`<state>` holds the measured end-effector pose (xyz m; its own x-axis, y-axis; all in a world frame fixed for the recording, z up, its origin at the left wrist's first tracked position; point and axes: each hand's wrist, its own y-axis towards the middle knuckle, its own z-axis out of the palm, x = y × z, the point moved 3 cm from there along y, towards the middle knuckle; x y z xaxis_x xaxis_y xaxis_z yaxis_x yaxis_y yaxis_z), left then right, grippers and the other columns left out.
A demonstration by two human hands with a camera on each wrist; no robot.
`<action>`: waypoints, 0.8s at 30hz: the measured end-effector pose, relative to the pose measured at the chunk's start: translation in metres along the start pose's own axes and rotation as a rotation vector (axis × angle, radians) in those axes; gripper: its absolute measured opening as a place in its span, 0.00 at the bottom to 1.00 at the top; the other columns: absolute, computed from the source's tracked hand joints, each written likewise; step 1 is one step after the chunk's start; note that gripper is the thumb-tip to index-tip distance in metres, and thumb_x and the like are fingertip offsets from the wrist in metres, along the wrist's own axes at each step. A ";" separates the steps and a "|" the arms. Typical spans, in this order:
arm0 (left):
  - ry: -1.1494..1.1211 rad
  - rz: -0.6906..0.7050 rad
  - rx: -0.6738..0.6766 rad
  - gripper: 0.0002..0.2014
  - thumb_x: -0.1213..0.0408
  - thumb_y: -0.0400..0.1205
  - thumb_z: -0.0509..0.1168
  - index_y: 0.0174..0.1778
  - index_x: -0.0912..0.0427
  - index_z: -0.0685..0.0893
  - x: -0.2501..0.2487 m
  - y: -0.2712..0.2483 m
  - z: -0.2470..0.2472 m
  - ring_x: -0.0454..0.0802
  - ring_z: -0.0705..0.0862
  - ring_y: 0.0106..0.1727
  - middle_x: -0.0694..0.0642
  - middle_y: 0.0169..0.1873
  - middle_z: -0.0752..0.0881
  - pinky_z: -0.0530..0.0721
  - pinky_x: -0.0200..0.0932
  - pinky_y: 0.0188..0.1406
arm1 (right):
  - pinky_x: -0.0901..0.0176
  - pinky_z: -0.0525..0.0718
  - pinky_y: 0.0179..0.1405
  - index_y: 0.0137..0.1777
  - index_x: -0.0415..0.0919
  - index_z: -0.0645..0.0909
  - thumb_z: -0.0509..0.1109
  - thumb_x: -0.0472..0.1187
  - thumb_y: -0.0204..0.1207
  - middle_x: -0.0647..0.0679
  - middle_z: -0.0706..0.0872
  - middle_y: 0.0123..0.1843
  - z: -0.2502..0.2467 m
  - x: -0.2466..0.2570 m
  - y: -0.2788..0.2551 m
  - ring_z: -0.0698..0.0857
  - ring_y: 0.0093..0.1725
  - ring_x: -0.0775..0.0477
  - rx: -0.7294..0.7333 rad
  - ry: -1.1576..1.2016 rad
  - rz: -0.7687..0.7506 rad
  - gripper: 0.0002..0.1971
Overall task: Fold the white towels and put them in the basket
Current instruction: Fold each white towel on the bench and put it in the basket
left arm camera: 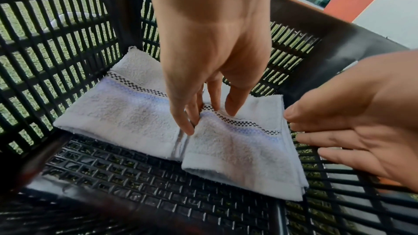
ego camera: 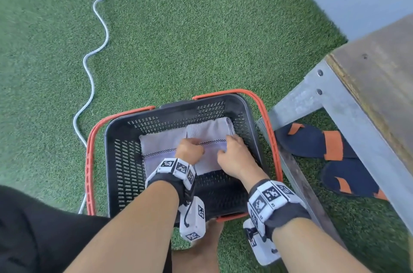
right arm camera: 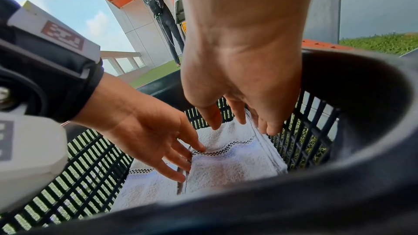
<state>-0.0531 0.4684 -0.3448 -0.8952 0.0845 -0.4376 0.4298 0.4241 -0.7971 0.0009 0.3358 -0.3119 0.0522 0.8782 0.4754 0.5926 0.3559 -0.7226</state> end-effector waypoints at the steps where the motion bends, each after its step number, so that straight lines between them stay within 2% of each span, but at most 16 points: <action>1: 0.005 -0.001 0.004 0.22 0.75 0.82 0.63 0.74 0.61 0.80 0.000 0.002 0.003 0.64 0.88 0.58 0.66 0.62 0.87 0.84 0.44 0.41 | 0.48 0.58 0.84 0.86 0.37 0.56 0.58 0.39 0.84 0.41 0.50 0.89 0.000 -0.002 0.001 0.56 0.87 0.39 0.008 0.001 0.004 0.31; 3: 0.003 0.005 -0.002 0.21 0.74 0.82 0.64 0.73 0.62 0.80 0.000 0.003 0.003 0.57 0.89 0.44 0.66 0.59 0.88 0.82 0.39 0.32 | 0.48 0.59 0.84 0.86 0.38 0.56 0.58 0.40 0.84 0.42 0.52 0.89 0.000 -0.001 0.001 0.56 0.87 0.40 0.021 0.004 0.006 0.31; 4: 0.002 0.013 -0.012 0.20 0.73 0.82 0.64 0.72 0.63 0.81 -0.001 0.003 0.003 0.57 0.88 0.42 0.66 0.56 0.88 0.81 0.39 0.30 | 0.47 0.59 0.83 0.87 0.38 0.56 0.59 0.40 0.84 0.42 0.53 0.89 0.000 -0.001 0.000 0.57 0.87 0.40 0.027 0.007 0.011 0.31; 7: 0.008 0.052 -0.079 0.12 0.71 0.82 0.64 0.58 0.64 0.87 -0.008 -0.001 -0.001 0.59 0.87 0.42 0.62 0.43 0.88 0.83 0.44 0.36 | 0.47 0.66 0.81 0.86 0.40 0.58 0.60 0.41 0.83 0.42 0.58 0.88 -0.003 -0.001 -0.006 0.63 0.84 0.39 0.028 0.035 0.018 0.31; 9: 0.025 0.072 -0.123 0.08 0.72 0.81 0.61 0.48 0.61 0.86 -0.015 -0.006 -0.004 0.58 0.85 0.41 0.62 0.41 0.87 0.86 0.50 0.40 | 0.48 0.71 0.77 0.85 0.40 0.61 0.60 0.42 0.83 0.41 0.64 0.85 -0.009 0.001 -0.013 0.69 0.81 0.39 0.005 0.054 0.007 0.30; 10: 0.031 0.085 -0.131 0.08 0.73 0.81 0.60 0.45 0.61 0.84 -0.018 -0.009 -0.005 0.58 0.85 0.41 0.62 0.40 0.86 0.85 0.49 0.39 | 0.49 0.72 0.75 0.84 0.40 0.62 0.60 0.42 0.83 0.41 0.67 0.83 -0.013 0.002 -0.017 0.71 0.80 0.39 -0.007 0.060 0.002 0.30; 13: 0.025 0.116 -0.135 0.11 0.70 0.81 0.59 0.33 0.60 0.80 -0.031 -0.024 -0.006 0.52 0.78 0.32 0.54 0.29 0.80 0.74 0.38 0.30 | 0.52 0.76 0.65 0.82 0.42 0.65 0.60 0.42 0.83 0.40 0.73 0.79 -0.024 0.007 -0.033 0.77 0.71 0.39 -0.031 0.083 -0.019 0.27; 15: -0.004 0.143 -0.127 0.17 0.70 0.81 0.60 0.25 0.57 0.74 -0.044 -0.038 -0.005 0.48 0.71 0.26 0.52 0.23 0.73 0.68 0.37 0.24 | 0.54 0.77 0.55 0.78 0.44 0.70 0.60 0.43 0.83 0.42 0.78 0.74 -0.033 0.012 -0.047 0.80 0.60 0.43 -0.052 0.077 -0.067 0.23; 17: -0.034 0.195 -0.133 0.20 0.67 0.81 0.63 0.21 0.55 0.72 -0.055 -0.052 -0.005 0.50 0.70 0.25 0.51 0.20 0.72 0.68 0.38 0.23 | 0.54 0.78 0.53 0.73 0.44 0.75 0.61 0.42 0.83 0.44 0.81 0.70 -0.042 0.019 -0.065 0.81 0.58 0.45 -0.087 0.045 -0.130 0.19; 19: -0.056 0.251 -0.164 0.15 0.61 0.78 0.64 0.23 0.55 0.77 -0.066 -0.070 -0.005 0.55 0.78 0.30 0.52 0.23 0.79 0.77 0.40 0.30 | 0.54 0.79 0.54 0.67 0.43 0.79 0.62 0.39 0.82 0.44 0.84 0.65 -0.054 0.023 -0.086 0.83 0.61 0.43 -0.152 0.019 -0.182 0.15; 21: -0.063 0.320 -0.203 0.10 0.57 0.76 0.62 0.31 0.52 0.84 -0.077 -0.090 -0.007 0.56 0.86 0.40 0.52 0.32 0.88 0.85 0.46 0.43 | 0.56 0.77 0.50 0.59 0.43 0.82 0.61 0.35 0.80 0.46 0.86 0.58 -0.068 0.026 -0.110 0.83 0.58 0.43 -0.224 0.019 -0.222 0.12; 24: -0.135 0.452 -0.275 0.09 0.60 0.80 0.63 0.42 0.57 0.88 -0.100 -0.131 -0.013 0.56 0.88 0.46 0.56 0.40 0.91 0.84 0.47 0.50 | 0.57 0.76 0.43 0.50 0.43 0.83 0.61 0.32 0.77 0.49 0.87 0.48 -0.088 0.029 -0.152 0.83 0.47 0.46 -0.328 0.066 -0.277 0.11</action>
<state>-0.0216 0.4165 -0.1912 -0.5973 0.2042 -0.7756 0.7054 0.5939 -0.3869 -0.0167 0.2789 -0.1444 -0.1000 0.7375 0.6679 0.8151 0.4457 -0.3701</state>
